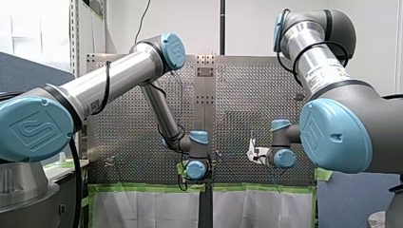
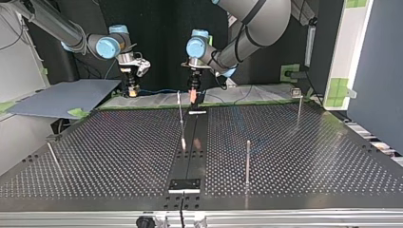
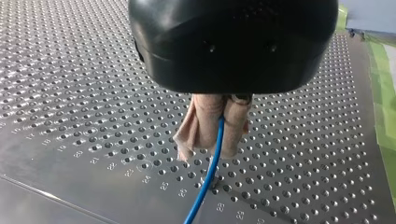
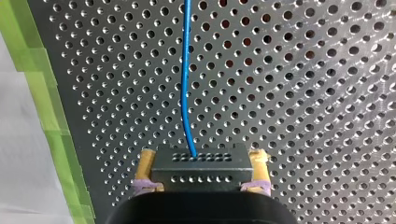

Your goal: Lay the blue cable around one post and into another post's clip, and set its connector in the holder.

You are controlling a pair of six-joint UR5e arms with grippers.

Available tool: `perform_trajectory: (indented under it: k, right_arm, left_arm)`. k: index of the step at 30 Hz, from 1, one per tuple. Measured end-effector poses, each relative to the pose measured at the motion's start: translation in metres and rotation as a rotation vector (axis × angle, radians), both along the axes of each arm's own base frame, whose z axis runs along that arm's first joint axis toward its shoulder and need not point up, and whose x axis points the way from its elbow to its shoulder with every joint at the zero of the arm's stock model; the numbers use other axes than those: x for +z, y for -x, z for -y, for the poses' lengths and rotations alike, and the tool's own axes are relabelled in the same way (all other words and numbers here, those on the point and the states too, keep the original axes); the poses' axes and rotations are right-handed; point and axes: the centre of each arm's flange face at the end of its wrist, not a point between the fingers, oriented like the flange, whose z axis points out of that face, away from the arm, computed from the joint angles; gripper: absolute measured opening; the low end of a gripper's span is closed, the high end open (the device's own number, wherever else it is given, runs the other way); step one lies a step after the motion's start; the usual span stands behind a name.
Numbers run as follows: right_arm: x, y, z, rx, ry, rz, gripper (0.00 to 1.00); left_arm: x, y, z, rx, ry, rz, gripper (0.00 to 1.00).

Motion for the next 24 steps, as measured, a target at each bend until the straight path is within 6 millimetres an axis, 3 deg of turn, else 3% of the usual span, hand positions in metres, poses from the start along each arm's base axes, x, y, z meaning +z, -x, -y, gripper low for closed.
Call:
perform_trajectory:
  k: [7,14,24]
  right_arm:
    - [-0.001,0.001,0.0,-0.001,0.0,-0.005,0.0]
    - [-0.004,0.004,0.002,-0.009,-0.002,-0.003,0.0]
    - [-0.025,0.004,0.003,-0.008,-0.026,-0.013,0.0]
  left_arm:
    - [-0.001,-0.001,-0.005,0.016,-0.01,-0.008,0.0]
    - [-0.015,-0.001,-0.01,0.02,-0.028,-0.025,0.0]
    - [-0.013,-0.009,-0.013,0.023,0.003,-0.002,0.0]
